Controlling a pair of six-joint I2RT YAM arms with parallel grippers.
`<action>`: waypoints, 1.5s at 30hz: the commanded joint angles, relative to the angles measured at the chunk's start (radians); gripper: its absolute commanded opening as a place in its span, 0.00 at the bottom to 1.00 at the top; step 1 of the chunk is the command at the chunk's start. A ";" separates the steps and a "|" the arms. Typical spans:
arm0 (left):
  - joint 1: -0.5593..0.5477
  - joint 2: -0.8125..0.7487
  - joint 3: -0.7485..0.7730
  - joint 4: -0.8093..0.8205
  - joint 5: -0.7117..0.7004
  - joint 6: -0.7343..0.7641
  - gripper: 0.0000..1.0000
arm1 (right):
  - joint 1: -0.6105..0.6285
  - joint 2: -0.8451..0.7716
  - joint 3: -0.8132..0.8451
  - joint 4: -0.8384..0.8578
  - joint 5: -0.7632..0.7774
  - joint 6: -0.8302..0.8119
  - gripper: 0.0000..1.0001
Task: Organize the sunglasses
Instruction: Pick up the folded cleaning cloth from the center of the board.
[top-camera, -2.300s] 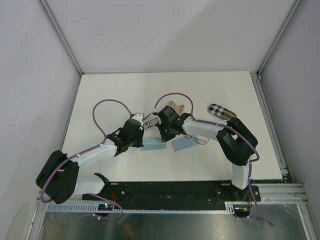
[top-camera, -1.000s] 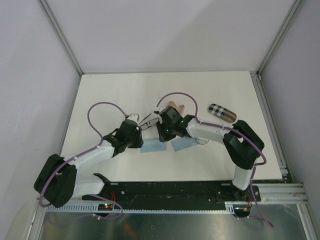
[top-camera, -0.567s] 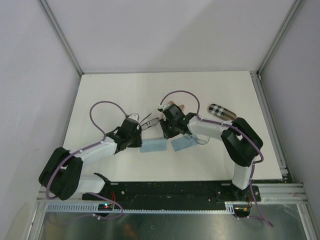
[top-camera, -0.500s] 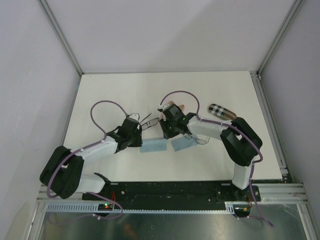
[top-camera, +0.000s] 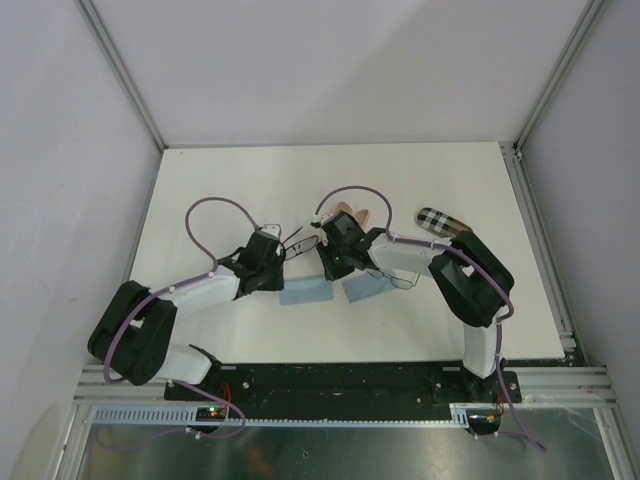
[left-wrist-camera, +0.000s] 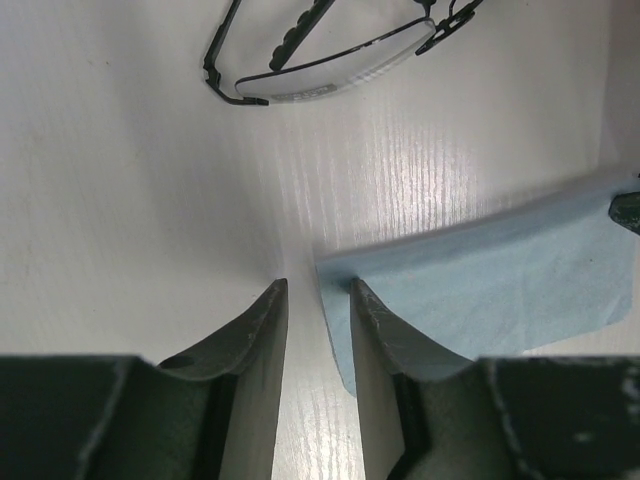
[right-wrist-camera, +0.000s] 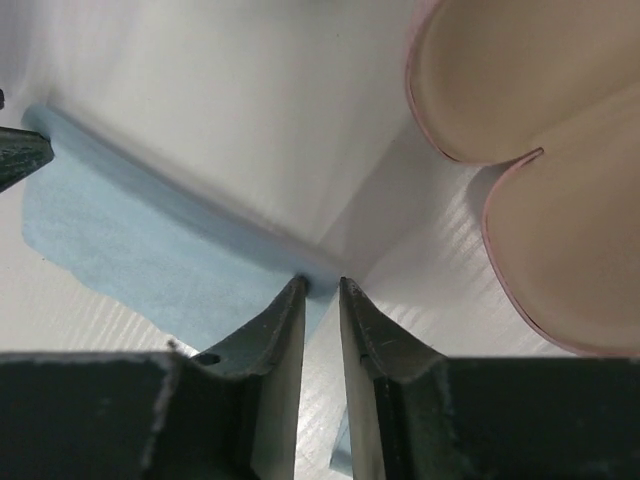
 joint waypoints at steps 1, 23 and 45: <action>0.016 0.003 0.036 0.024 0.010 0.023 0.35 | 0.010 0.039 0.023 0.012 -0.003 -0.014 0.23; 0.035 0.068 0.050 0.037 0.086 0.038 0.26 | 0.026 0.025 0.023 -0.007 0.008 -0.024 0.00; -0.051 -0.198 0.010 0.070 0.064 -0.088 0.00 | -0.026 -0.144 0.023 -0.014 -0.011 0.025 0.00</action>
